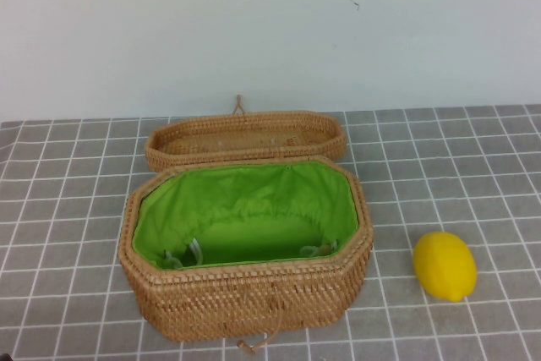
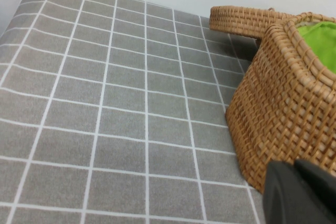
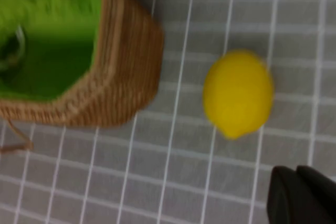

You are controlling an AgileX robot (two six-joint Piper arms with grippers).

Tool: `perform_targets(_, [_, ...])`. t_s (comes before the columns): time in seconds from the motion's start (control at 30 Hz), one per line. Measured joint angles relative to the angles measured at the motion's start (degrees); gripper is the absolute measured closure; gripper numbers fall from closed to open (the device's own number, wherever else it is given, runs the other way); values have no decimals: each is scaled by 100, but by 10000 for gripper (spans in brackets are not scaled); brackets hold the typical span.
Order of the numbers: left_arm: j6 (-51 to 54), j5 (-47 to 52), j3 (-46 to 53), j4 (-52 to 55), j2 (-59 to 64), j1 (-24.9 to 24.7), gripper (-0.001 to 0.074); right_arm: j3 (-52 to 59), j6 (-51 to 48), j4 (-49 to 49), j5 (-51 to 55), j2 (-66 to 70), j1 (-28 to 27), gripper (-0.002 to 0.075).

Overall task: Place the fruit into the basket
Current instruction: Pick up the lemon on the table

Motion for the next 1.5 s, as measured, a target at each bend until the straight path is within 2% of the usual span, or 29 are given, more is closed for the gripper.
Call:
perform_targets(0.13, [0,0,0,0,0,0,738,0,373,-390,55,990,780,726])
perform_targets(0.27, [0,0,0,0,-5,0,737,0,1075,-1161,-454,1796,1515,726])
perform_targets(0.4, [0,0,0,0,0,0,737,-170,1711,-1562,-683,2466,1686,720])
perform_targets(0.47, [0,0,0,0,0,0,738,-398,1762,-1582,-671,2782,1686,685])
perform_targets(0.57, [0,0,0,0,0,0,737,-847,1772,-1543,-604,3135,1686,533])
perform_targets(0.67, [1,0,0,0,0,0,738,-1177,1772,-1505,-581,3413,1686,273])
perform_targets(0.73, [1,0,0,0,0,0,738,-1282,1772,-1479,-490,3600,1686,137])
perform_targets(0.83, [1,0,0,0,0,0,737,-1282,1772,-1369,-455,3929,1686,65])
perform_targets(1.13, [1,0,0,0,0,0,738,-1282,1571,-1263,-490,4724,1713,38])
perform_targets(1.33, [1,0,0,0,0,0,738,-1711,1241,-1680,-140,4519,1713,178])
perform_targets(1.5, [1,0,0,0,-5,0,738,-2847,922,-2456,1125,4399,1713,194])
